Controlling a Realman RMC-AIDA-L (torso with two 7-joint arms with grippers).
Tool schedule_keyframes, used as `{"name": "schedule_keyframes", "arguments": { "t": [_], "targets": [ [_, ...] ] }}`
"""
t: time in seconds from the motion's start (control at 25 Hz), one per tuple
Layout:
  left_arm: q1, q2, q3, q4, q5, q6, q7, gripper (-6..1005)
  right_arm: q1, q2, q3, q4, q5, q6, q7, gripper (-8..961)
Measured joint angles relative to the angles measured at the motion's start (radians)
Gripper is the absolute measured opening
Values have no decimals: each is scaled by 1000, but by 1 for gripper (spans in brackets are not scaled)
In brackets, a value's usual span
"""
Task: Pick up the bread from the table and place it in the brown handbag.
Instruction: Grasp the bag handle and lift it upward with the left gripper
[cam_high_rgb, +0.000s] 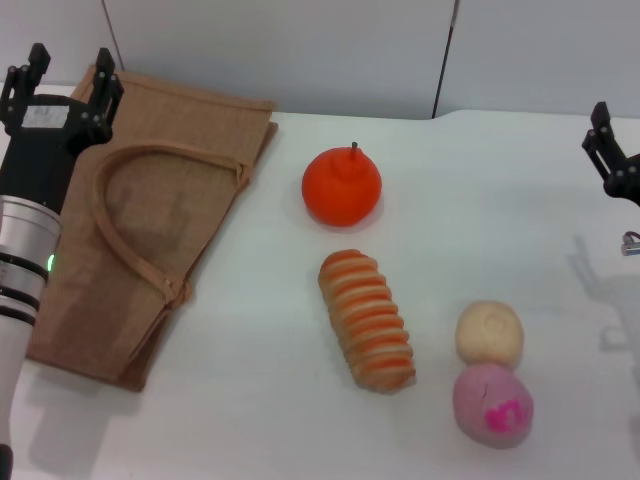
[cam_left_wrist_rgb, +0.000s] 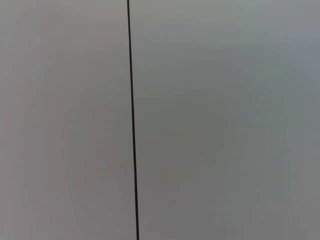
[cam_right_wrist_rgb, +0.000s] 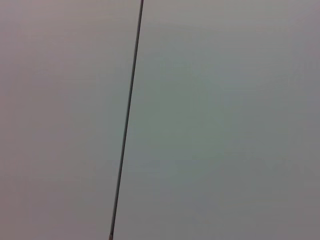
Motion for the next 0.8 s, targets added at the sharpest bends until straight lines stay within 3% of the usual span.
{"name": "schedule_keyframes", "arguments": {
  "t": [0.64, 0.8],
  "targets": [
    [5, 5, 0, -3, -5, 1, -5, 699, 0, 0, 0, 3, 0, -27, 0, 894],
    [3, 9, 1, -11, 8, -7, -94, 697, 0, -3, 4, 3, 0, -29, 0, 893]
  ]
}}
